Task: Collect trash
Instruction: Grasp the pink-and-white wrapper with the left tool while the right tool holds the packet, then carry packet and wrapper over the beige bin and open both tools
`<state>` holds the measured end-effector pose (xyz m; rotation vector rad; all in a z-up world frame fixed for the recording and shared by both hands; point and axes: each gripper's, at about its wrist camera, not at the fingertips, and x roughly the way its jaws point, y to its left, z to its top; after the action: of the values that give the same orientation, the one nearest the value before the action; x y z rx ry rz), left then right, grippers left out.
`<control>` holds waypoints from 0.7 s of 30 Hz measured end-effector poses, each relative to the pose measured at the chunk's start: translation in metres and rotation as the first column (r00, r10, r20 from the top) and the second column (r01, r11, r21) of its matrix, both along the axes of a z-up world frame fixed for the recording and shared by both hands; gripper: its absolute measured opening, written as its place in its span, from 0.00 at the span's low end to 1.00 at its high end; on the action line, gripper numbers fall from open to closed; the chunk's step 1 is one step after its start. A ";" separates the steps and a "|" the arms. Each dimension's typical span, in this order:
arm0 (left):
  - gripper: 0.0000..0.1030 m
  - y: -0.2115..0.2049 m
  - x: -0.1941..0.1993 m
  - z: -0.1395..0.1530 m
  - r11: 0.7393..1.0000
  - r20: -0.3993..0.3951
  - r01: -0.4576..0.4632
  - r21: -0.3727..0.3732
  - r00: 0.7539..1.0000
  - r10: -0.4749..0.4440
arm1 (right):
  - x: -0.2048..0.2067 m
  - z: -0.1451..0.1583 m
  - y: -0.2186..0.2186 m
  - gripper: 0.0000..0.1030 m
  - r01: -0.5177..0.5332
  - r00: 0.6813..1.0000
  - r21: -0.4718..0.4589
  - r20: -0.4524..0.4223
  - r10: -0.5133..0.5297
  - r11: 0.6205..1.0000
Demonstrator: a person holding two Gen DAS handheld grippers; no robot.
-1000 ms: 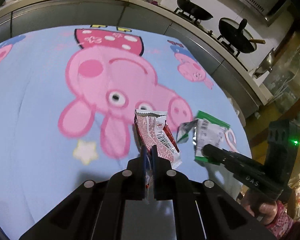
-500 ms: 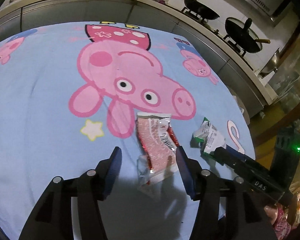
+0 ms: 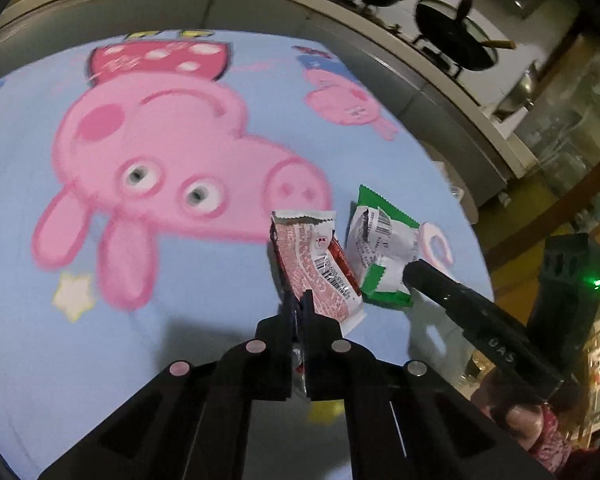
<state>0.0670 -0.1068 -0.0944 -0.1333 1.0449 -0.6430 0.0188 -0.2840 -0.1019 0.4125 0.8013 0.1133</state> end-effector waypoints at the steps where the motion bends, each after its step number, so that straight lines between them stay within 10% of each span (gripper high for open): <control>1: 0.04 -0.008 0.002 0.004 1.000 0.008 0.012 0.001 1.000 -0.012 | 0.000 0.001 -0.009 0.05 0.023 1.000 0.004 0.009 -0.023 1.000; 21: 0.04 -0.274 0.075 0.048 0.944 0.131 0.311 0.114 0.937 -0.325 | 0.004 0.007 -0.247 0.05 0.431 0.898 0.043 0.081 -0.433 0.901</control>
<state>0.1425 -0.3806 -0.0466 0.1665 0.9573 -0.8828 0.0226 -0.5307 -0.0951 0.5956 0.6041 -0.2741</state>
